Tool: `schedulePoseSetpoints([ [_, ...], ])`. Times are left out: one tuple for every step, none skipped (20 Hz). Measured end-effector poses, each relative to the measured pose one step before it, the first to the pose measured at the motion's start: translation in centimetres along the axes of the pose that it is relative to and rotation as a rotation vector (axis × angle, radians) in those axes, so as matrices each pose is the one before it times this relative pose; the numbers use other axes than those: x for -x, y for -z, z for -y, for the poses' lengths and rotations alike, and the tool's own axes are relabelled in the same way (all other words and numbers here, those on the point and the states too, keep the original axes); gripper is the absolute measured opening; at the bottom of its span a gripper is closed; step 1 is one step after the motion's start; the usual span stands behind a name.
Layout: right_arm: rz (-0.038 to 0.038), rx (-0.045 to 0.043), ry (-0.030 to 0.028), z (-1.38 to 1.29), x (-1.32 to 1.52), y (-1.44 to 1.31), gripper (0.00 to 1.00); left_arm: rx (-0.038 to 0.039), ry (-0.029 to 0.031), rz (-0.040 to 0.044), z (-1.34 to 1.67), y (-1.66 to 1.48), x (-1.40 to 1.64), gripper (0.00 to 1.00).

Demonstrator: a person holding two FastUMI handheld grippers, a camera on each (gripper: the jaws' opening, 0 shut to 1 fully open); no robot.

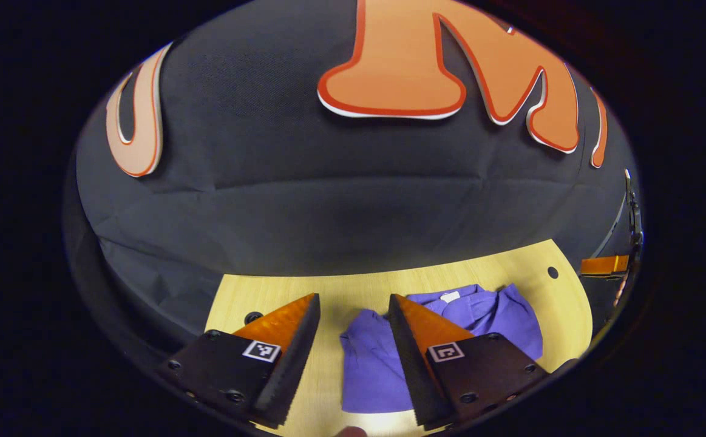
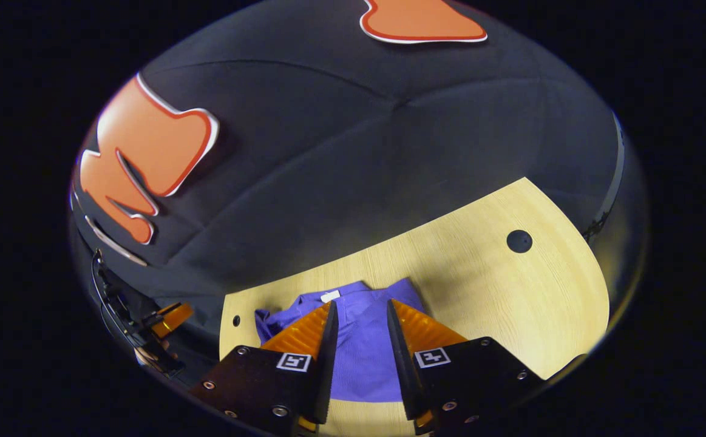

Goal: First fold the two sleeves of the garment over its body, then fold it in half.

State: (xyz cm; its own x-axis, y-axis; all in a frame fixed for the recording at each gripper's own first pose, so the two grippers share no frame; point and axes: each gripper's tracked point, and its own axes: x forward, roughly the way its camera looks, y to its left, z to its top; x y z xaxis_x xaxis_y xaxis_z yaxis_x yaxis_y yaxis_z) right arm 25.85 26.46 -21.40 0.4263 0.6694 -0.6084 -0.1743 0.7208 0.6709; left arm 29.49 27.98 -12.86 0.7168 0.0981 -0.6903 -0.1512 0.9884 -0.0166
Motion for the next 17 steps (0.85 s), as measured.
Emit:
schedulePoseSetpoints([
  [0.01742, 0.02728, 0.00262, 0.083, 0.523, 0.004, 0.52, 0.00613, 0.00032, 0.02812, 0.029, -0.173, 0.783, 0.76],
  [0.03174, 0.03685, 0.01144, -0.098, 0.61, -0.231, 0.55, 0.00662, 0.00959, 0.02855, 0.177, -0.309, 0.848, 0.8],
  [0.02412, 0.03501, 0.00909, -0.126, 0.768, -0.13, 0.62, 0.00448, -0.00129, 0.02755, 0.126, -0.085, 0.859, 0.81],
  [0.02183, 0.02964, 0.00759, -0.121, 0.948, -0.125, 0.66, 0.00159, -0.00536, 0.01994, 0.087, -0.14, 0.914, 0.89],
  [0.01935, 0.02522, 0.00141, -0.463, 0.84, 0.002, 0.75, -0.00071, -0.00418, 0.01464, 0.222, 0.182, 0.907, 0.92],
  [0.02397, 0.01896, 0.00317, -0.462, 0.823, -0.105, 0.78, 0.00321, -0.00339, 0.02194, 0.055, -0.197, 0.8, 0.93],
  [0.0244, 0.01791, -0.0012, -0.412, 0.714, -0.318, 0.84, 0.00383, -0.0009, 0.00985, 0.281, 0.051, 1.068, 0.93],
  [0.02544, 0.01826, 0.0065, -0.13, 1.217, -0.366, 0.86, 0.00201, 0.00224, 0.02672, 0.034, -0.122, 0.993, 0.93],
  [0.02787, 0.02102, -0.00066, -0.246, 1.414, -0.358, 0.9, 0.00678, 0.00066, 0.03514, 0.149, -0.436, 1.217, 0.93],
  [0.03379, 0.02003, 0.00501, -0.265, 1.256, -0.553, 0.91, 0.0075, 0.01164, 0.04407, 0.432, -0.565, 1.409, 0.93],
  [0.03824, 0.02179, -0.00111, -0.36, 1.117, -0.663, 0.93, 0.00335, -0.00328, 0.03694, 0.302, -0.671, 1.338, 0.93],
  [0.03751, 0.02232, 0.00482, -0.278, 1.125, -0.736, 0.94, -0.00113, -0.00261, 0.02974, 0.186, -0.625, 1.233, 0.93],
  [0.03125, 0.01969, 0.00301, -0.271, 1.07, -0.613, 0.94, 0.00394, -0.00162, 0.01834, 0.292, -0.2, 0.953, 0.93],
  [0.02887, 0.01448, 0.00781, -0.155, 1.021, -0.613, 0.94, 0.00623, 0.00802, 0.01896, 0.407, -0.479, 1.159, 0.94],
  [0.02487, 0.00975, 0.00596, -0.1, 1.018, -0.536, 0.95, 0.00905, 0.0064, 0.02013, 0.365, -0.444, 1.291, 0.95],
  [0.02808, 0.00614, 0.00537, -0.093, 0.983, -0.522, 0.95, 0.0072, 0.00663, 0.0165, 0.672, -0.351, 0.849, 0.96],
  [0.02713, 0.00769, 0.00299, 0.001, 1.012, -0.593, 0.95, 0.00444, -0.003, 0.02061, 0.352, -0.35, 1.043, 0.96],
])
